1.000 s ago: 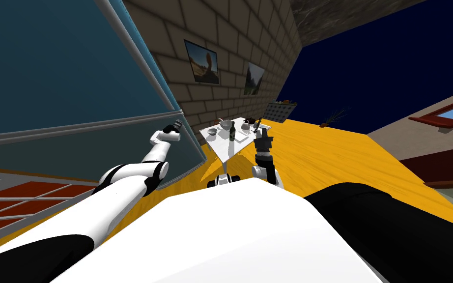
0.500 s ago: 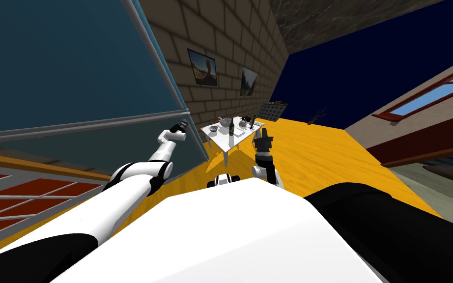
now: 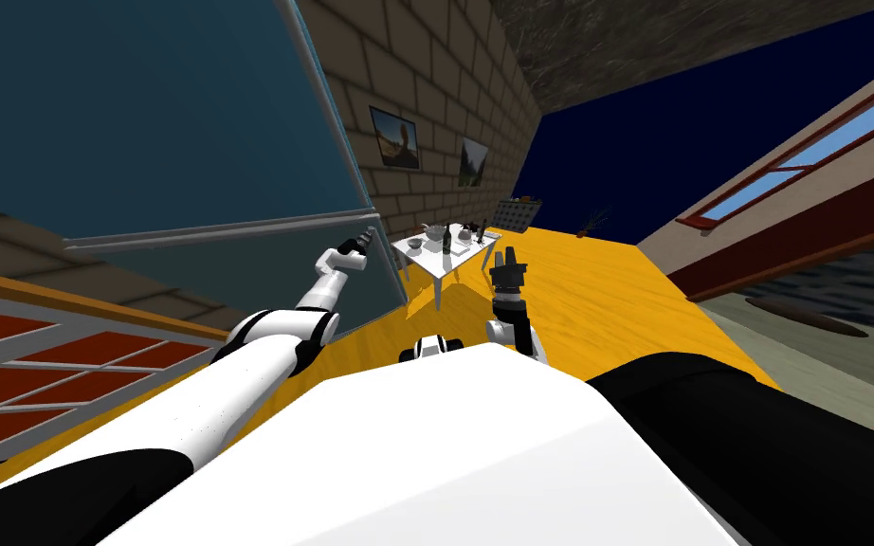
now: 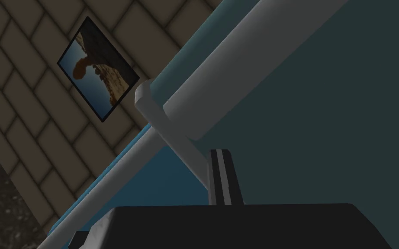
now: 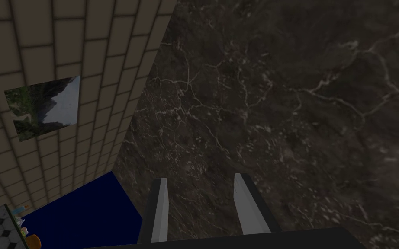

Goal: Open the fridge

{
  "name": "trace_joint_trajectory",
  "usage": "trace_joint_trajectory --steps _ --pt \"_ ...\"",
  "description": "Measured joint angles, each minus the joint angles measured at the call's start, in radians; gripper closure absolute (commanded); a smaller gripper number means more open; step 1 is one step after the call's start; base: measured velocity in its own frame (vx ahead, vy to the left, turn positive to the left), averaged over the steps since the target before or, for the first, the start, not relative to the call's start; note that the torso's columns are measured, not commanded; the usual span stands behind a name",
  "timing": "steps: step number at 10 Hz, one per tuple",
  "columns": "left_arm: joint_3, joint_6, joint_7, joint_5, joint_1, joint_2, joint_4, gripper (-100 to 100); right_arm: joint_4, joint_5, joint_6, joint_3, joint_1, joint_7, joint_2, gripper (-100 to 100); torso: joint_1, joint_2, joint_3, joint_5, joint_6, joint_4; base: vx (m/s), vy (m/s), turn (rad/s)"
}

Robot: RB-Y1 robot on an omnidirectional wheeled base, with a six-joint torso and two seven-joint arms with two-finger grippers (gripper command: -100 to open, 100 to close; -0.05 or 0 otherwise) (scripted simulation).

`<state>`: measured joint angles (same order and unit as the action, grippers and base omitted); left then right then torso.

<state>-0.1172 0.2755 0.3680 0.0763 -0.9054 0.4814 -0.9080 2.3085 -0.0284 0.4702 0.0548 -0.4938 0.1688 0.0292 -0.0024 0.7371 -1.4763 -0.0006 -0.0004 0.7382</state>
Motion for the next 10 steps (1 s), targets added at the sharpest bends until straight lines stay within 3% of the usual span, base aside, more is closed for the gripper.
trace_joint_trajectory --steps 2,3,10 --pt "-0.026 -0.010 0.002 0.004 -0.020 -0.028 0.013 100 0.000 0.000 0.000 0.000 0.000 0.000 0.000 0 0.003 0.005 0.003 0.001 0.001 0.001 -0.281 0.123 -0.108" --pt "-0.029 -0.011 0.002 0.005 -0.021 -0.030 0.014 -100 0.000 0.000 0.000 0.000 0.000 0.000 0.000 0 -0.001 -0.004 -0.002 0.000 0.000 -0.001 0.083 -0.023 0.052" --pt "0.017 -0.014 -0.013 -0.009 -0.016 -0.001 0.032 -100 0.000 0.000 0.000 0.000 -0.001 0.000 0.000 0 0.001 0.004 0.002 0.000 0.001 0.001 0.200 -0.077 0.031"
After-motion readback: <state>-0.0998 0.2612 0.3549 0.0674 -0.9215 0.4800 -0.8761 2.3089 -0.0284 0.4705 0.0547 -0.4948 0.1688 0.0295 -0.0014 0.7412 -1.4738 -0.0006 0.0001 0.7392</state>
